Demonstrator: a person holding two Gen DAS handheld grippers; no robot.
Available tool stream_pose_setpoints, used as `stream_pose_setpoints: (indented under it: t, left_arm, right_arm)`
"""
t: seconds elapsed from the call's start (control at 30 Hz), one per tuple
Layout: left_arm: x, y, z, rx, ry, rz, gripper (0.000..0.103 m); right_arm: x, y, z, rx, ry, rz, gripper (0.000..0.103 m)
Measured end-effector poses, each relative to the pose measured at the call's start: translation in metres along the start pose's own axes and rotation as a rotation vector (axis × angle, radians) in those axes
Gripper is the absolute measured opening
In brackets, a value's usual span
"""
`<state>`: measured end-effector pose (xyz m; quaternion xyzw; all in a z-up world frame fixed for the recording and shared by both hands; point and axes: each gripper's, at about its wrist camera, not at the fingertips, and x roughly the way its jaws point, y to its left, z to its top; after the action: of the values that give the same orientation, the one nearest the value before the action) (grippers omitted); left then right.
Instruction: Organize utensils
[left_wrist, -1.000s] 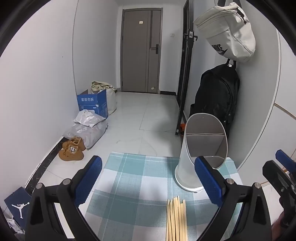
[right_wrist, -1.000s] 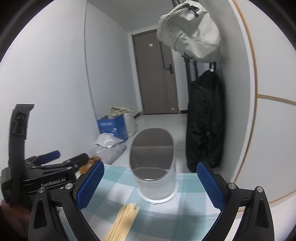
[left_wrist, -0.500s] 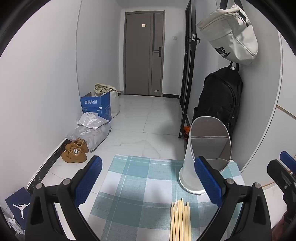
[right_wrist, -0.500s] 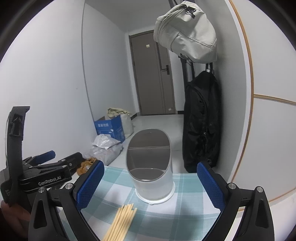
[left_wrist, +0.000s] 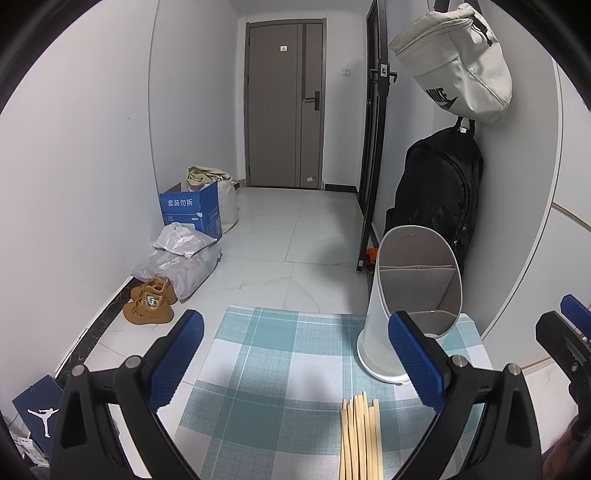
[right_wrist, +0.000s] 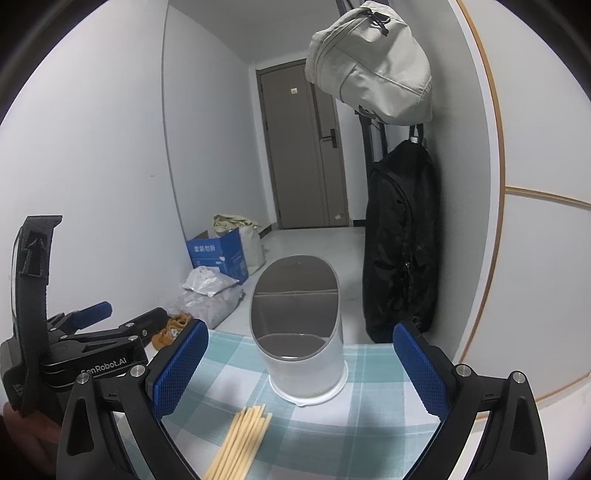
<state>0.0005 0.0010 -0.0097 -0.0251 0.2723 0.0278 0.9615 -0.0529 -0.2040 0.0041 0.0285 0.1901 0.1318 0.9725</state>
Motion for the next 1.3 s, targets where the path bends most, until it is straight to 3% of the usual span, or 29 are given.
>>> stream_pose_setpoints:
  t: [0.47,0.63,1.0,1.3]
  left_arm:
    - [0.002,0.006,-0.007,0.006,0.022,-0.005,0.098]
    - [-0.002,0.006,-0.005,0.006,0.022,0.0,0.098]
    - [-0.002,0.005,-0.006,0.007,0.039,-0.004,0.098]
    - [-0.002,0.005,-0.008,0.008,0.031,-0.013,0.098]
  right_arm:
    - [0.002,-0.008,-0.002,-0.038,0.008,0.009,0.101]
    - [-0.004,-0.013,-0.007,0.02,0.015,0.008,0.101]
    - [-0.006,-0.008,-0.011,0.039,0.028,0.049,0.101]
    - [-0.005,-0.006,-0.01,0.032,0.029,0.032,0.101]
